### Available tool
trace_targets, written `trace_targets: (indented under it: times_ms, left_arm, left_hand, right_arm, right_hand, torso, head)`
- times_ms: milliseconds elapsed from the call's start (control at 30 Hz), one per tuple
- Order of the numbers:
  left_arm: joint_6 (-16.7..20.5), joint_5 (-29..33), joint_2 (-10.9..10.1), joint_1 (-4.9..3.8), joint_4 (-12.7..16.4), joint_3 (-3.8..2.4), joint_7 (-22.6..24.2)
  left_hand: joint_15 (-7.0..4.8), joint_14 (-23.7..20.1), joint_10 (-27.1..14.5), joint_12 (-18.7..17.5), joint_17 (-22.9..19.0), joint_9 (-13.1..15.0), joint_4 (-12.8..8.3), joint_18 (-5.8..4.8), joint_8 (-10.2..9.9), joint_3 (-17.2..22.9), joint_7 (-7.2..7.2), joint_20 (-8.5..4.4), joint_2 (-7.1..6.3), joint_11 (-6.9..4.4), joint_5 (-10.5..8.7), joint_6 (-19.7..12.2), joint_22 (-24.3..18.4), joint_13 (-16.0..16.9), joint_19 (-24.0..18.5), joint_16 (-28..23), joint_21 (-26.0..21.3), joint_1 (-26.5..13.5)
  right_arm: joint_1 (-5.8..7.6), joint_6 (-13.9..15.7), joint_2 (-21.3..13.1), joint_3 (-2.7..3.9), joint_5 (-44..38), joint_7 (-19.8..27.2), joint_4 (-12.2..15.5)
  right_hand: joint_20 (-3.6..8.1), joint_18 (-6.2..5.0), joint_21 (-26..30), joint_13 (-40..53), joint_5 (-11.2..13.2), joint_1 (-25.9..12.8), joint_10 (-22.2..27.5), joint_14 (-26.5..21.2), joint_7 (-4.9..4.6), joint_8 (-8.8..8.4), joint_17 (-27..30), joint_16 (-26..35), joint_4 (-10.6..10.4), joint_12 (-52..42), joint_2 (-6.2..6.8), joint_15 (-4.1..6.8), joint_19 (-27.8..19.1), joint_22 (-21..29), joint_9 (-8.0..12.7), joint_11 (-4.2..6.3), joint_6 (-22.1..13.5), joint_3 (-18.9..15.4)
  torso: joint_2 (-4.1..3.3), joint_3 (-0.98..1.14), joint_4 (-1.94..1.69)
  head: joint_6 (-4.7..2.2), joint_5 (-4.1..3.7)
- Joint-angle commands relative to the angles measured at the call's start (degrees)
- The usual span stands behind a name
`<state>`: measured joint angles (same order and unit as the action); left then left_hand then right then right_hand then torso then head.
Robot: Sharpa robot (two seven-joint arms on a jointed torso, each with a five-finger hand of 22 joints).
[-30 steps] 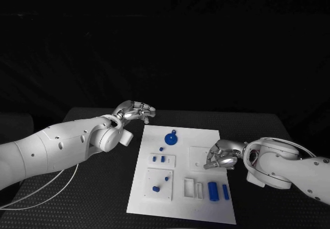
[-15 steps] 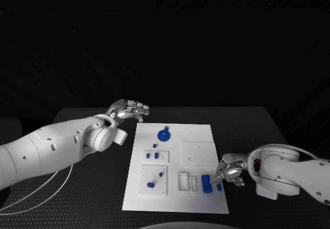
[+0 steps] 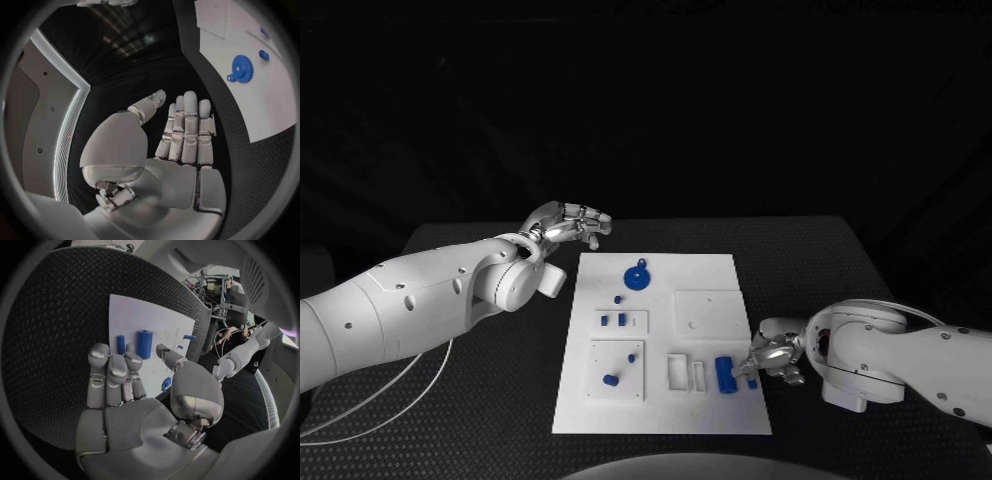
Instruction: Assemble the parts on the task board
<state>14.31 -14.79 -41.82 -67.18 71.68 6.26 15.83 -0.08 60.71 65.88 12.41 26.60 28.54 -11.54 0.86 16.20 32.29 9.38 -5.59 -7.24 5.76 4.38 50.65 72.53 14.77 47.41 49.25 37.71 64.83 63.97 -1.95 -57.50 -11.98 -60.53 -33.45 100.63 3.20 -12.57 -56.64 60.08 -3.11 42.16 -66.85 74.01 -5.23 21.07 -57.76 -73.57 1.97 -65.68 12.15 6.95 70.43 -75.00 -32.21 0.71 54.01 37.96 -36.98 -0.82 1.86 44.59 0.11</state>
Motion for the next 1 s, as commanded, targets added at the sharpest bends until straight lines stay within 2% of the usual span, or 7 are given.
trace_targets:
  times_ms: [33, 200, 333, 500, 633, 800, 1000]
  left_arm:
    - [-0.8, 0.5, 0.1, 0.01, 0.3, -0.02, 0.4]
    - [-0.9, 0.5, 0.0, 0.01, 0.4, -0.02, 0.3]
    - [-0.9, 0.5, 0.0, 0.01, 0.5, -0.02, 0.3]
    - [-1.1, 0.5, -0.1, 0.01, 0.7, -0.02, 0.2]
    - [-1.2, 0.5, -0.1, 0.02, 0.7, -0.02, 0.2]
    - [-1.2, 0.5, 0.0, 0.02, 0.8, -0.02, 0.2]
    - [-1.3, 0.5, 0.1, 0.02, 0.8, -0.02, 0.2]
  left_hand:
    - [-0.06, 0.5, -0.4, 0.2, 0.1, 0.0, 0.4, 1.03, 0.4, 0.0, 0.00, -0.17, -0.13, 0.05, 0.32, -0.4, 0.1, -0.1, 0.2, -0.4, -0.3, -0.6]
    - [-0.05, 0.5, -0.4, 0.2, 0.1, 0.0, 0.4, 1.03, 0.4, 0.0, 0.01, -0.16, -0.11, 0.06, 0.32, -0.4, 0.1, -0.1, 0.2, -0.4, -0.3, -0.7]
    - [-0.05, 0.5, -0.4, 0.3, 0.1, 0.0, 0.5, 1.03, 0.4, 0.0, 0.02, -0.16, -0.10, 0.06, 0.32, -0.4, 0.1, -0.1, 0.2, -0.4, -0.3, -0.7]
    - [-0.05, 0.4, -0.4, 0.3, 0.1, 0.0, 0.5, 1.02, 0.4, 0.0, 0.02, -0.16, -0.08, 0.06, 0.32, -0.4, 0.1, -0.1, 0.2, -0.4, -0.3, -0.7]
    - [-0.04, 0.4, -0.4, 0.3, 0.1, 0.0, 0.5, 1.02, 0.4, 0.0, 0.03, -0.16, -0.07, 0.07, 0.31, -0.4, 0.1, -0.1, 0.2, -0.5, -0.3, -0.8]
    - [-0.04, 0.4, -0.5, 0.3, 0.2, -0.1, 0.5, 1.02, 0.3, 0.0, 0.04, -0.16, -0.03, 0.07, 0.31, -0.4, 0.1, -0.1, 0.2, -0.5, -0.4, -0.8]
    - [-0.04, 0.4, -0.5, 0.3, 0.2, -0.1, 0.5, 1.02, 0.3, 0.0, 0.06, -0.16, -0.02, 0.08, 0.31, -0.5, 0.2, -0.2, 0.2, -0.5, -0.4, -0.8]
  right_arm:
    - [-0.41, 2.9, 0.6, -0.26, -0.6, -0.6, 0.0]
    - [-0.74, 2.8, 1.9, -0.32, -1.2, -0.6, -1.0]
    - [-1.43, 3.4, 3.1, -0.43, -1.3, -0.5, -2.1]
    - [-2.03, 4.2, 4.4, -0.76, -1.1, -0.2, -3.3]
    - [-2.46, 4.3, 5.7, -0.80, -1.1, 0.0, -4.1]
    - [-2.94, 4.9, 7.0, -0.85, -1.1, 0.0, -5.1]
    - [-3.27, 5.2, 8.6, -0.89, -1.2, -0.1, -5.8]
  right_hand:
    - [0.69, -2.43, -0.4, 0.1, 0.3, -0.5, 1.0, 0.0, -0.27, -0.26, -0.1, -0.3, -0.3, -0.1, 0.02, 0.13, 0.4, -1.1, -0.1, 0.24, 0.2, 0.2]
    - [0.69, -2.43, -0.5, 0.2, 0.3, -0.5, 0.9, 0.1, -0.29, -0.39, -0.2, -0.2, -0.3, 0.0, 0.49, 0.10, 0.4, -1.0, -0.1, 0.21, 0.2, 0.7]
    - [0.69, -2.43, -0.5, 0.2, 0.3, -0.6, 0.9, 0.1, -0.30, -0.41, -0.2, -0.2, -0.3, 0.0, 0.55, 0.09, 0.4, -1.0, -0.1, 0.21, 0.2, 0.8]
    - [0.67, -2.43, -0.6, 0.2, 0.3, -0.5, 0.9, 0.1, -0.33, -0.56, -0.2, -0.1, -0.2, 0.1, 0.74, 0.07, 0.4, -1.0, -0.1, 0.18, 0.1, 1.1]
    - [0.66, -2.43, -0.6, 0.3, 0.3, -0.5, 0.9, 0.1, -0.34, -0.59, -0.2, -0.1, -0.2, 0.1, 0.77, 0.06, 0.3, -1.0, -0.1, 0.17, 0.1, 1.1]
    - [0.65, -2.43, -0.7, 0.3, 0.3, -0.5, 0.9, 0.1, -0.36, -0.64, -0.2, -0.1, -0.1, 0.1, 0.72, 0.04, 0.3, -1.0, -0.1, 0.15, 0.1, 1.3]
    - [0.61, -2.43, -0.8, 0.4, 0.3, -0.4, 0.8, 0.1, -0.38, -0.72, -0.3, -0.1, 0.1, 0.1, 0.41, 0.00, 0.3, -1.0, -0.2, 0.12, 0.2, 1.5]
  torso:
    - [-0.05, -0.04, -0.12]
    - [-0.07, -0.08, -0.03]
    - [-0.05, -0.06, -0.10]
    - [-0.04, -0.07, -0.01]
    - [-0.05, -0.07, 0.00]
    - [-0.05, -0.13, -0.10]
    - [-0.04, -0.15, 0.01]
  head:
    - [0.21, -0.01]
    - [0.34, 0.19]
    - [0.47, 0.36]
    - [0.67, 0.42]
    - [0.59, 0.61]
    - [0.67, 0.37]
    - [0.78, 0.68]
